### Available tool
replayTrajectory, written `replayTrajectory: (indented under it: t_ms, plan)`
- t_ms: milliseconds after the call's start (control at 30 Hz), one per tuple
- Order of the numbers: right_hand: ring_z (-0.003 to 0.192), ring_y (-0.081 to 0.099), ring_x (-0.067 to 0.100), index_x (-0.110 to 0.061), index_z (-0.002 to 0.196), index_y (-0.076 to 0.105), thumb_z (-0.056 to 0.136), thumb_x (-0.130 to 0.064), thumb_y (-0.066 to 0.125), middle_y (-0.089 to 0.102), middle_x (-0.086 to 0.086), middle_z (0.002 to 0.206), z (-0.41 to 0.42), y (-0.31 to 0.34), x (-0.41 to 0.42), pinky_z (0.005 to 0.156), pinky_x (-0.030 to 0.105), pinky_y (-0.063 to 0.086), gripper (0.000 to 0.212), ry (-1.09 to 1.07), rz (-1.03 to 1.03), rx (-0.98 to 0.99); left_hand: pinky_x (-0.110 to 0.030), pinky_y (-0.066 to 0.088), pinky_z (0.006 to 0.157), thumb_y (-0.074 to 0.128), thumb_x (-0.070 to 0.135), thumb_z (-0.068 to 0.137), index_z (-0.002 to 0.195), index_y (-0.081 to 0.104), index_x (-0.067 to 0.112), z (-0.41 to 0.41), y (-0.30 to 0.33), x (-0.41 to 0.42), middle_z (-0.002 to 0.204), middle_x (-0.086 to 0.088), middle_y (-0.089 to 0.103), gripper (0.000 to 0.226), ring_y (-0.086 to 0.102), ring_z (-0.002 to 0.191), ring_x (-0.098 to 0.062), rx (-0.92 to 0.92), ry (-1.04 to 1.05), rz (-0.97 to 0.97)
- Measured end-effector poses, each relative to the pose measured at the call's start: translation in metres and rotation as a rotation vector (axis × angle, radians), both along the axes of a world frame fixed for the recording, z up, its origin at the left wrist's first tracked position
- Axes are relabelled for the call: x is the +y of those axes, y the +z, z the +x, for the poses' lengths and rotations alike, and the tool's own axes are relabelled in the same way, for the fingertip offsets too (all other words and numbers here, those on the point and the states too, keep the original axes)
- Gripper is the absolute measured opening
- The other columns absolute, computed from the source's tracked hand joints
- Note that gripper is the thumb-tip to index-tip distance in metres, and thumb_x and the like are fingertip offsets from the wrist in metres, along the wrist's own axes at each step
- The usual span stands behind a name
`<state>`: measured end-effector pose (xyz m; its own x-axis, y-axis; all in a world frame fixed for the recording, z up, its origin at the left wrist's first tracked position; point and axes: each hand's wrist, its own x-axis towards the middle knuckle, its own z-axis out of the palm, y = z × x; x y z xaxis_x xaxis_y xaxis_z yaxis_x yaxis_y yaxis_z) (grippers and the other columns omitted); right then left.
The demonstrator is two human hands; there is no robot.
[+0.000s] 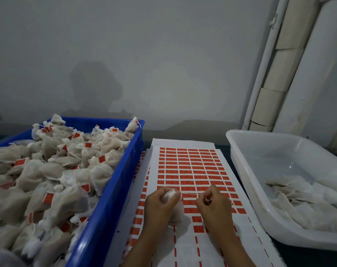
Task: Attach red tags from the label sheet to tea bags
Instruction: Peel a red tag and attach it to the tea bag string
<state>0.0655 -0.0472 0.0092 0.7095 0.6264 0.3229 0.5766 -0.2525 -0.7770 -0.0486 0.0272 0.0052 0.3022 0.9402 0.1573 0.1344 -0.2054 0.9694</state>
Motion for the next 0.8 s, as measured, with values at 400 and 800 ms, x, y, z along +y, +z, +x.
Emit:
replayTrajectory:
  t_ms: [400,800]
  plan:
    - [0.107,0.054,0.015,-0.023,0.109,0.05,0.091,-0.033,0.047,0.056,-0.004,0.116,0.001,0.005,-0.01,0.097,0.038,0.041,0.021,-0.007,0.195,0.006,-0.012,0.055,0.065,0.066,0.033,0.08,0.093,0.063,0.024,-0.004,-0.002,0.003,0.092,0.013,0.066,0.016,0.065,0.084,-0.01,-0.048,-0.093,-0.003]
    - [0.083,0.062,0.018,-0.034,0.091,0.062,0.089,-0.032,0.052,0.061,-0.023,0.087,-0.009,0.0,-0.011,0.076,0.038,0.054,0.011,0.333,0.037,-0.078,-0.018,0.055,0.073,0.062,0.029,0.084,0.091,0.061,0.024,0.0,-0.001,-0.004,0.092,0.01,0.066,0.009,0.065,0.088,-0.017,-0.143,-0.175,-0.064]
